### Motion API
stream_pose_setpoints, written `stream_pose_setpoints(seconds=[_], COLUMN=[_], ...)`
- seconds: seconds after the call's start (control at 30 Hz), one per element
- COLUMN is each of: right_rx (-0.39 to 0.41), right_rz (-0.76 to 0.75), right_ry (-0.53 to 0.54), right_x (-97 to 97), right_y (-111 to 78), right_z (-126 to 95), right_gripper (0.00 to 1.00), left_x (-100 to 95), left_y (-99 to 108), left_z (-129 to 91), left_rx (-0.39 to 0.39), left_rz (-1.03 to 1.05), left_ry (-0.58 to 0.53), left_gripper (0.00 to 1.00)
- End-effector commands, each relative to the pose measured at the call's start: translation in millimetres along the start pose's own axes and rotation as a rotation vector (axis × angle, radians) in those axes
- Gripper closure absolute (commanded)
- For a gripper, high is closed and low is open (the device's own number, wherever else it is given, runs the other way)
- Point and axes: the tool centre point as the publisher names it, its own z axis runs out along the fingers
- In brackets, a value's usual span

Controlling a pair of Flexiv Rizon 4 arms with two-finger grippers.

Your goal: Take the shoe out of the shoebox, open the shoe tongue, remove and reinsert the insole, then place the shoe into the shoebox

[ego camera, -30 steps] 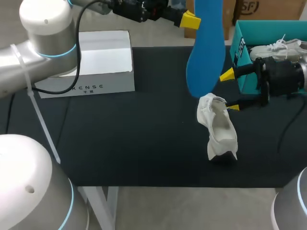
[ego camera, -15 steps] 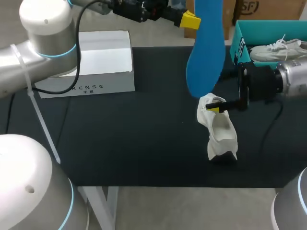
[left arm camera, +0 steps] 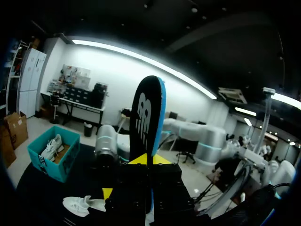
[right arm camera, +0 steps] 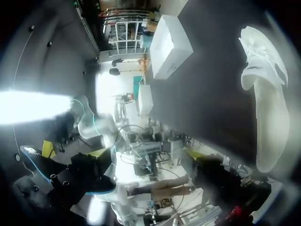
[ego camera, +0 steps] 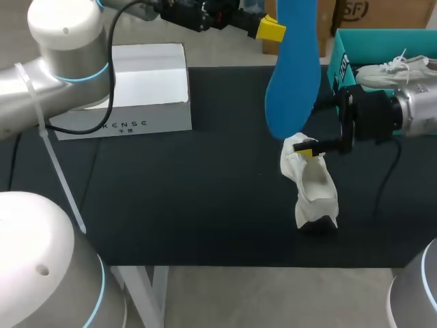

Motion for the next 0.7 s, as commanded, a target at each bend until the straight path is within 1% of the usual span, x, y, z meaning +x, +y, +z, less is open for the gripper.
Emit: stream_pose_setpoints(seconds=[0.03, 0.07, 0.1, 0.13, 0.17, 0.23, 0.27, 0.3, 0.33, 0.37, 0.43, 0.53, 0.6, 0.63, 0.7], right_rx=[-0.002, -0.002, -0.002, -0.002, -0.002, -0.002, -0.002, -0.002, -0.002, -0.002, -0.002, -0.002, -0.002, -0.002, -0.002], right_rz=[0.001, 0.001, 0.001, 0.001, 0.001, 0.001, 0.001, 0.001, 0.001, 0.001, 0.001, 0.001, 0.001, 0.001, 0.001], right_ry=[-0.002, -0.002, -0.002, -0.002, -0.002, -0.002, -0.002, -0.002, -0.002, -0.002, -0.002, -0.002, -0.002, -0.002, -0.002], right_x=[0.3, 0.3, 0.3, 0.3, 0.3, 0.3, 0.3, 0.3, 0.3, 0.3, 0.3, 0.3, 0.3, 0.3, 0.3], right_y=[-0.6, -0.6, -0.6, -0.6, -0.6, -0.6, -0.6, -0.6, -0.6, -0.6, -0.6, -0.6, -0.6, -0.6, -0.6], right_z=[0.7, 0.7, 0.7, 0.7, 0.7, 0.7, 0.7, 0.7, 0.7, 0.7, 0.7, 0.7, 0.7, 0.7, 0.7], right_gripper=[0.0, 0.0, 0.0, 0.0, 0.0, 0.0, 0.0, 0.0, 0.0, 0.0, 0.0, 0.0, 0.0, 0.0, 0.0], left_x=[-0.5, -0.5, 2.6, 8.2, 10.4, 10.5, 11.9, 13.8, 16.6, 20.2, 26.7, 36.1, 40.5, 42.2, 42.0], left_y=[-0.2, -0.2, -2.5, -5.6, -5.5, 1.8, 6.8, 10.7, 13.4, 15.2, 19.5, 23.0, 24.7, 25.9, 26.6], left_z=[0.1, 0.1, 8.0, 22.1, 31.8, 50.1, 57.4, 63.4, 68.7, 73.3, 82.9, 91.8, 95.7, 98.5, 99.3], left_rx=[-0.003, -0.003, -0.024, -0.028, -0.044, -0.093, -0.118, -0.125, -0.119, -0.106, -0.132, -0.14, -0.154, -0.177, -0.182], left_rz=[0.0, 0.0, 0.044, 0.132, 0.182, 0.325, 0.388, 0.45, 0.476, 0.518, 0.613, 0.679, 0.706, 0.717, 0.695], left_ry=[0.001, 0.001, 0.002, 0.011, -0.009, -0.074, -0.086, -0.137, -0.14, -0.154, -0.217, -0.247, -0.259, -0.285, -0.282], left_gripper=[1.0, 1.0, 1.0, 1.0, 1.0, 1.0, 1.0, 1.0, 1.0, 1.0, 1.0, 1.0, 1.0, 1.0, 1.0])
